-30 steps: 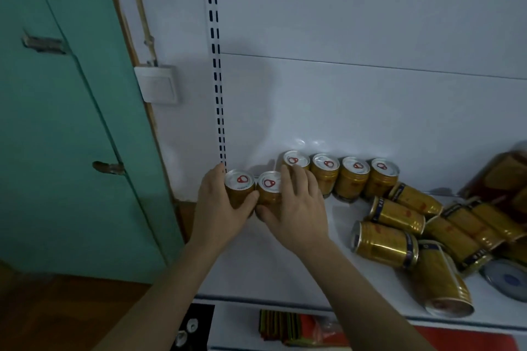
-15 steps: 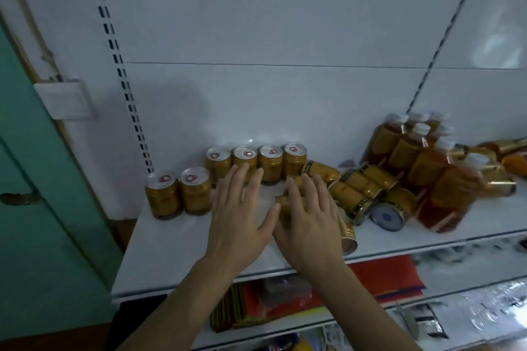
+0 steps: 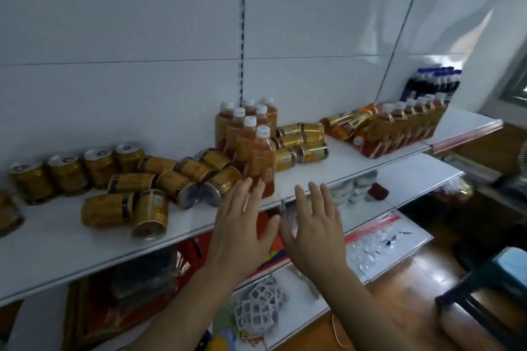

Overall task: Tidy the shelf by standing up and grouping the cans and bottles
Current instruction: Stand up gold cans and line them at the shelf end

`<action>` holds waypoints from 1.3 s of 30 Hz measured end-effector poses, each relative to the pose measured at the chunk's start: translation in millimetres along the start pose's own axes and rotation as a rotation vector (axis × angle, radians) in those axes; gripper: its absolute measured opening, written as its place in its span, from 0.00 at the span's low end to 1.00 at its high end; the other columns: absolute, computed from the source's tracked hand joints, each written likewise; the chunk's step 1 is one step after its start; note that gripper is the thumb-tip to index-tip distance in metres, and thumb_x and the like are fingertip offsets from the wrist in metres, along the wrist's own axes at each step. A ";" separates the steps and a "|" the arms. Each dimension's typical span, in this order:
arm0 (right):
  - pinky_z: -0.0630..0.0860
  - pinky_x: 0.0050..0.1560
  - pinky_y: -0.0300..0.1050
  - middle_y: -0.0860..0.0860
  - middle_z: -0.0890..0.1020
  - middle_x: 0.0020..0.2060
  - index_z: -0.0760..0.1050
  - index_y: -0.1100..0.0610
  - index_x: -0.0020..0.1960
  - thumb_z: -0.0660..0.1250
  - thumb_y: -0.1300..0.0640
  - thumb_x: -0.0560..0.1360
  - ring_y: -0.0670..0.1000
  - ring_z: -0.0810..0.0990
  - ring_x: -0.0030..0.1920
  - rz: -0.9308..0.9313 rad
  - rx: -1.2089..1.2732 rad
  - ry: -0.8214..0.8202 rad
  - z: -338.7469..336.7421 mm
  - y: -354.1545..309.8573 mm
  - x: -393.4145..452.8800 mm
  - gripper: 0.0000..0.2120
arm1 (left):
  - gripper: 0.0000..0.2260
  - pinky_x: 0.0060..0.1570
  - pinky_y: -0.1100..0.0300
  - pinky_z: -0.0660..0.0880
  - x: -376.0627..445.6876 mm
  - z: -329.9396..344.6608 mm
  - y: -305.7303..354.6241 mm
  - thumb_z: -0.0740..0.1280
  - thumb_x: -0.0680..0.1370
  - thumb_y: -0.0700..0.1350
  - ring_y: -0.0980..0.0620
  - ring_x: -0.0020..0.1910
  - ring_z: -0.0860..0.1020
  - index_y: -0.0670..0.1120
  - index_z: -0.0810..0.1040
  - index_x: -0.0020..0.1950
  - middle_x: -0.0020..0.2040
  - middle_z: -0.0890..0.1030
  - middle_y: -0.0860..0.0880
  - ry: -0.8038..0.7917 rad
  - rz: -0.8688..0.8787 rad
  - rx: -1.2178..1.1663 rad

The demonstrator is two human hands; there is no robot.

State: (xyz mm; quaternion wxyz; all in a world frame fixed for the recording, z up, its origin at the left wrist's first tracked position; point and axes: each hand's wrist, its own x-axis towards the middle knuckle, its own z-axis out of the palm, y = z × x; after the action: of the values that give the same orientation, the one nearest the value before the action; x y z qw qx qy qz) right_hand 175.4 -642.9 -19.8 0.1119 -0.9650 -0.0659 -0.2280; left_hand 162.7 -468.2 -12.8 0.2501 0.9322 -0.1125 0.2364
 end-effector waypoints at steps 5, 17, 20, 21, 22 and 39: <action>0.61 0.82 0.64 0.60 0.64 0.83 0.62 0.56 0.84 0.49 0.30 0.83 0.63 0.57 0.85 0.089 0.009 -0.022 3.2 69.6 13.4 0.40 | 0.31 0.81 0.45 0.59 38.5 42.5 38.0 0.56 0.84 0.65 0.50 0.84 0.54 0.52 0.60 0.84 0.84 0.59 0.51 -0.074 0.052 -0.003; 0.50 0.86 0.60 0.57 0.53 0.87 0.51 0.52 0.87 0.47 0.30 0.82 0.60 0.45 0.87 0.038 -0.025 -0.168 45.7 152.8 127.7 0.40 | 0.36 0.83 0.48 0.52 160.3 144.7 49.2 0.61 0.84 0.60 0.45 0.85 0.47 0.48 0.49 0.86 0.86 0.50 0.45 -0.138 -0.120 0.081; 0.53 0.85 0.61 0.57 0.56 0.86 0.54 0.52 0.87 0.51 0.32 0.81 0.62 0.49 0.87 0.012 -0.002 -0.145 59.4 162.7 159.0 0.40 | 0.39 0.84 0.45 0.50 182.4 161.8 42.6 0.62 0.84 0.59 0.43 0.86 0.46 0.46 0.46 0.86 0.87 0.49 0.43 -0.135 -0.180 0.125; 0.53 0.85 0.61 0.57 0.56 0.86 0.52 0.52 0.87 0.53 0.32 0.81 0.61 0.48 0.87 -0.006 0.008 -0.166 64.9 165.0 168.1 0.40 | 0.39 0.84 0.44 0.50 187.6 167.7 39.2 0.62 0.83 0.59 0.42 0.86 0.47 0.45 0.46 0.86 0.87 0.51 0.42 -0.127 -0.199 0.166; 0.52 0.85 0.60 0.56 0.54 0.87 0.51 0.51 0.87 0.55 0.33 0.82 0.61 0.47 0.87 -0.024 0.020 -0.192 71.0 167.3 176.1 0.39 | 0.40 0.84 0.42 0.50 191.1 172.4 35.9 0.63 0.82 0.60 0.40 0.86 0.47 0.44 0.47 0.86 0.86 0.52 0.41 -0.116 -0.215 0.226; 0.77 0.65 0.58 0.49 0.74 0.69 0.71 0.46 0.74 0.69 0.36 0.75 0.57 0.73 0.67 -0.534 0.315 -0.230 140.8 256.9 301.8 0.31 | 0.38 0.75 0.43 0.62 214.1 186.4 26.3 0.70 0.78 0.60 0.43 0.78 0.63 0.58 0.59 0.85 0.80 0.65 0.49 -0.185 -0.380 0.531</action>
State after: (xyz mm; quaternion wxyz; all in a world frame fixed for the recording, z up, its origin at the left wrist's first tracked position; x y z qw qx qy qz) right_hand 548.9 -833.5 -53.0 0.1880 -0.9038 -0.3632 -0.1259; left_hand 410.4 -606.9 -37.8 0.0267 0.9865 0.1067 0.1210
